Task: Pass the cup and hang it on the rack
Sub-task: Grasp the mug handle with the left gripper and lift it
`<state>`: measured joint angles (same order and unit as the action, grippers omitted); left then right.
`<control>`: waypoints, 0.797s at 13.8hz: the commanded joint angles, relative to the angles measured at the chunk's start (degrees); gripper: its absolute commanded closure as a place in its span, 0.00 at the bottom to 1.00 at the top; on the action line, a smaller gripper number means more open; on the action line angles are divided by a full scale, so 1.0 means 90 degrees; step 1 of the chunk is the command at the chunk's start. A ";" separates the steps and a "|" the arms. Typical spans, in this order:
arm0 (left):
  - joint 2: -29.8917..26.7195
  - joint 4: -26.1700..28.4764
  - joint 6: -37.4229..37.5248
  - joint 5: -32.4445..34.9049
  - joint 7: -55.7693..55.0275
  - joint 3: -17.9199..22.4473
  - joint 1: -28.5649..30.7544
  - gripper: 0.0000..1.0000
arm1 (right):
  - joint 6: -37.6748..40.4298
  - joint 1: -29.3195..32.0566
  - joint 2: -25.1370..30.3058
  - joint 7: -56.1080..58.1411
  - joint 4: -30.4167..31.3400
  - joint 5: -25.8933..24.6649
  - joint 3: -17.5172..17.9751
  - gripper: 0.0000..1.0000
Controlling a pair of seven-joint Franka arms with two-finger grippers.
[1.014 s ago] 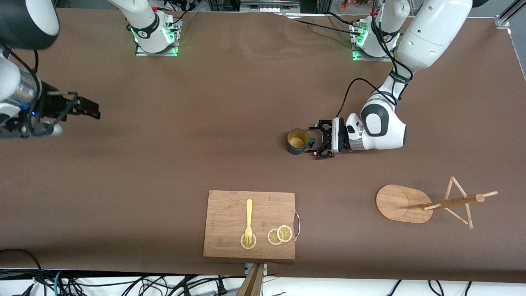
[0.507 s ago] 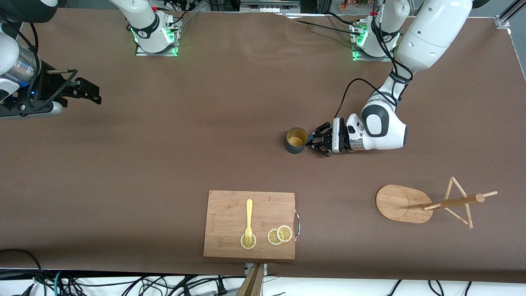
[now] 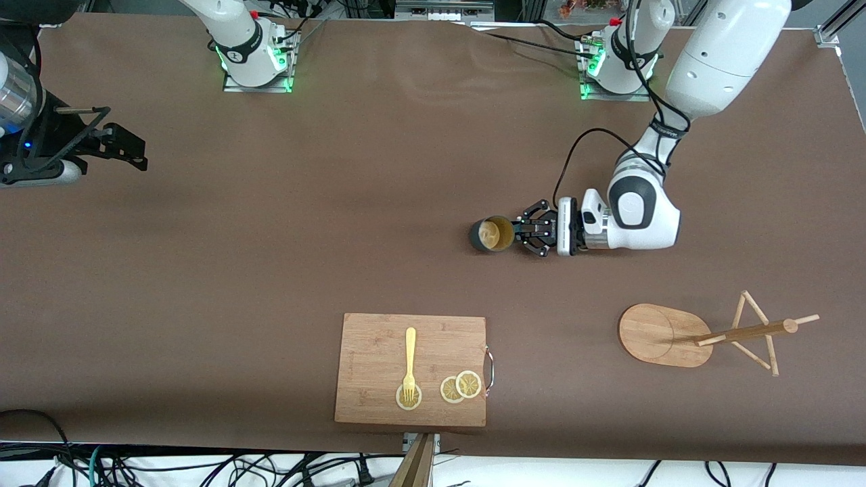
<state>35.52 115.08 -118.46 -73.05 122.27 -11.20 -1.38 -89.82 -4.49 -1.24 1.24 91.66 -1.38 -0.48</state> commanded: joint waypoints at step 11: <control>-0.0578 -0.0306 0.3200 0.2196 -0.4229 0.0014 0.2427 0.92 | 0.0195 0.0147 -0.0077 0.0038 -0.0068 0.0027 0.0092 0.00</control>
<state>30.79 112.04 -92.20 -55.88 86.48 -10.40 18.06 -89.00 -4.05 -1.81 1.23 91.54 -1.38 -0.09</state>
